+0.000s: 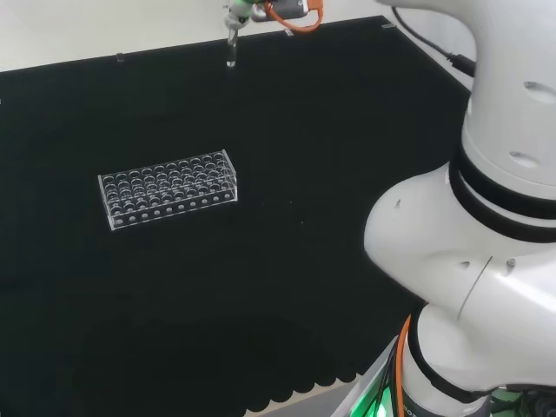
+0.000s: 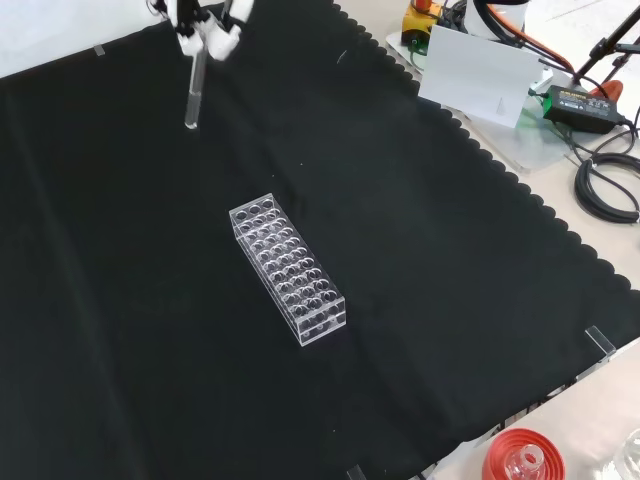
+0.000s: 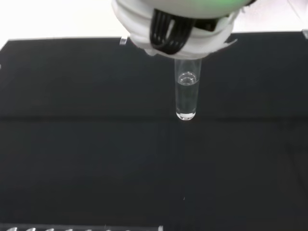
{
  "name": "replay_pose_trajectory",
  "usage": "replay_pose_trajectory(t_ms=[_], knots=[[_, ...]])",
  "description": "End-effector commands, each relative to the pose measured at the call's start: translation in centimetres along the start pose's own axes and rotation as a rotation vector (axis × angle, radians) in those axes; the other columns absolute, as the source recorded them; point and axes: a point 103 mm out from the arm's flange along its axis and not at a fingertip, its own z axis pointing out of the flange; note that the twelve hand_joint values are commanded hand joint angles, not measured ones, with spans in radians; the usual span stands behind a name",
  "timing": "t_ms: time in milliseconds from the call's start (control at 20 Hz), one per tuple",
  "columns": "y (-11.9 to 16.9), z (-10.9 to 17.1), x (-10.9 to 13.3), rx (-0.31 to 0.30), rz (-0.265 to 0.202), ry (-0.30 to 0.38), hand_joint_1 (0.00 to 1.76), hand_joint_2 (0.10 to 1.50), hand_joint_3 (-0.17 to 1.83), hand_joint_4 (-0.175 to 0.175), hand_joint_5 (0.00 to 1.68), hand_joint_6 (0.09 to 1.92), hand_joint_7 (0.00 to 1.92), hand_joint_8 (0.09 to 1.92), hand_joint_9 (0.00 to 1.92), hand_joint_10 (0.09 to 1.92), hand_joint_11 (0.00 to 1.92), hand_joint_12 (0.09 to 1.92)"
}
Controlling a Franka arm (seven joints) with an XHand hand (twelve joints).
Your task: Shake the test tube.
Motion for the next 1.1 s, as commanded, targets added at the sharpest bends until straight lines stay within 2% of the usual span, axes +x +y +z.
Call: replay_pose_trajectory(t_ms=[50, 400, 650, 850, 1100], knots=[[-0.6, 4.9, 4.8, 0.098, -0.08, -0.016, 1.43, 0.69, 0.48, -0.175, 1.38, 0.37, 1.84, 0.32, 1.4, 0.4, 1.03, 1.15], [-0.8, 4.7, 9.7, 0.099, -0.174, 0.053, 1.43, 0.69, 0.48, -0.175, 1.38, 0.37, 1.84, 0.32, 1.4, 0.4, 1.03, 1.15], [-0.7, 4.5, 11.1, 0.095, -0.208, 0.058, 1.43, 0.69, 0.48, -0.175, 1.38, 0.37, 1.84, 0.32, 1.4, 0.4, 1.02, 1.15], [-0.6, 4.8, 10.4, 0.102, -0.195, 0.032, 1.43, 0.69, 0.48, -0.175, 1.38, 0.37, 1.84, 0.31, 1.4, 0.4, 1.02, 1.15], [-0.5, 5.6, 7.4, 0.116, -0.14, -0.02, 1.43, 0.69, 0.49, -0.175, 1.38, 0.37, 1.84, 0.31, 1.4, 0.41, 1.02, 1.15]])
